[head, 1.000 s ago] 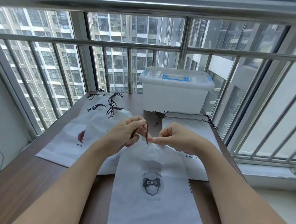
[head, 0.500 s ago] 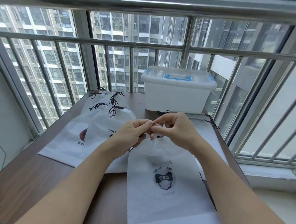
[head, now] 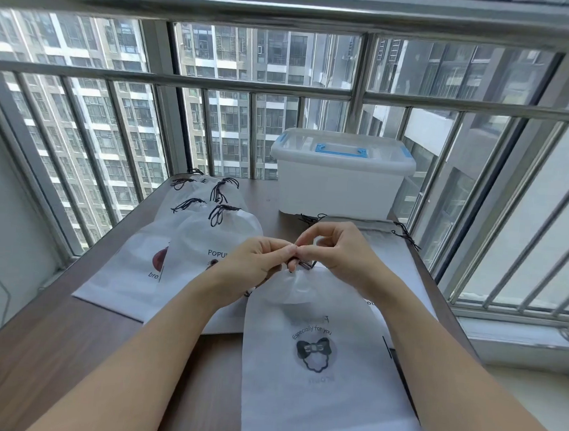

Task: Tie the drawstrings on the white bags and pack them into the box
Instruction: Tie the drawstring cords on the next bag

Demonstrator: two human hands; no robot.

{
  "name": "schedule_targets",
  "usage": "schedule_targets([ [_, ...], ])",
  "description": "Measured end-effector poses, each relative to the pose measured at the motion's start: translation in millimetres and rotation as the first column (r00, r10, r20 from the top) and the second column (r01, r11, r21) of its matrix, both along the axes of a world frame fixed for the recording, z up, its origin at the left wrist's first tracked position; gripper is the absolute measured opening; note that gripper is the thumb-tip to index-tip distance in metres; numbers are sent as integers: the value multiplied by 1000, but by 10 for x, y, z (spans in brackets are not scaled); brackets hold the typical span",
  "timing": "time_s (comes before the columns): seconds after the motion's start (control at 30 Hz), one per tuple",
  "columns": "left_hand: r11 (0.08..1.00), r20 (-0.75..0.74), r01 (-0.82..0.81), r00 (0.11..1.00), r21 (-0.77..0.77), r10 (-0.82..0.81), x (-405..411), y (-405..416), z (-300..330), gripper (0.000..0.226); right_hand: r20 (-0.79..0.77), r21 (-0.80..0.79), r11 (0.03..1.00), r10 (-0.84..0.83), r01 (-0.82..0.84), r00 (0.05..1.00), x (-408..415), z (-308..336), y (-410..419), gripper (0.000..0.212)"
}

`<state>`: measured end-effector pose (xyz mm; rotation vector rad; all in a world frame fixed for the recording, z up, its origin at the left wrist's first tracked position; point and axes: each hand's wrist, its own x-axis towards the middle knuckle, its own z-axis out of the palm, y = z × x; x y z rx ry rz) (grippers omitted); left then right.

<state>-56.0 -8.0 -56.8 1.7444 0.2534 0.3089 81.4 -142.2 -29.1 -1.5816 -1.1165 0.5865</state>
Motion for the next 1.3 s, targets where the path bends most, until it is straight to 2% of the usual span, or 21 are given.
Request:
schedule_targets([
  [0.1,999,-37,-22,999,38,23,-10,-30,23,46,110,14,999,-53,52,992,-44,-4,46,8],
  [0.23,998,-8,6,1000,-55,-6,-4,-10,-3,31,26,26,1000,6,-7,1000,-50,22,15,10],
  [0.33,998,-14,-14,1000,-68,13,-10,-1,6,48,56,12,996,90,-91,994,-32,98,-77,13],
  [0.47,999,-28,-48,998,26,48,-11,-1,9,41,159,28,996,79,-84,984,-25,74,-70,12],
  [0.6,995,-62,-77,995,70,81,-27,-10,49,37,145,51,999,-10,3,989,-24,48,-39,9],
  [0.67,998,-39,-65,997,2,65,-27,-23,64,31,85,31,999,-18,16,996,-10,35,-1,5],
  [0.73,996,-8,-62,998,-57,62,-25,-37,65,23,-68,-26,998,-63,62,996,10,-15,79,12],
  [0.77,996,-9,-73,997,-44,72,-31,-43,68,20,-224,-57,992,-120,110,967,17,-25,119,18],
  [0.83,996,-25,-80,997,-34,79,-37,-68,78,13,-518,-99,978,-207,182,830,27,-4,132,27],
  [0.87,995,-33,-87,996,-55,86,-35,-81,81,12,-565,-99,977,-213,190,797,42,14,104,28],
  [0.97,984,-46,-128,991,-124,123,-21,-83,84,22,-392,-63,988,-156,143,907,46,101,2,9],
  [1.03,986,-38,-117,993,-121,113,-17,-114,88,27,-262,20,1000,3,2,965,-14,157,-33,22],
  [1.1,997,-8,-79,997,-7,79,-1,-164,68,17,-116,43,990,137,-133,984,-103,168,-7,38],
  [1.17,992,36,-108,994,69,106,16,-243,64,7,-30,31,986,165,-164,986,-173,124,41,43],
  [1.23,969,30,-210,978,132,208,52,-284,68,16,-102,70,995,78,-71,992,-141,115,63,44],
  [1.3,950,-38,-269,960,159,279,68,-296,98,27,-285,118,991,-25,61,958,-16,123,38,45],
])
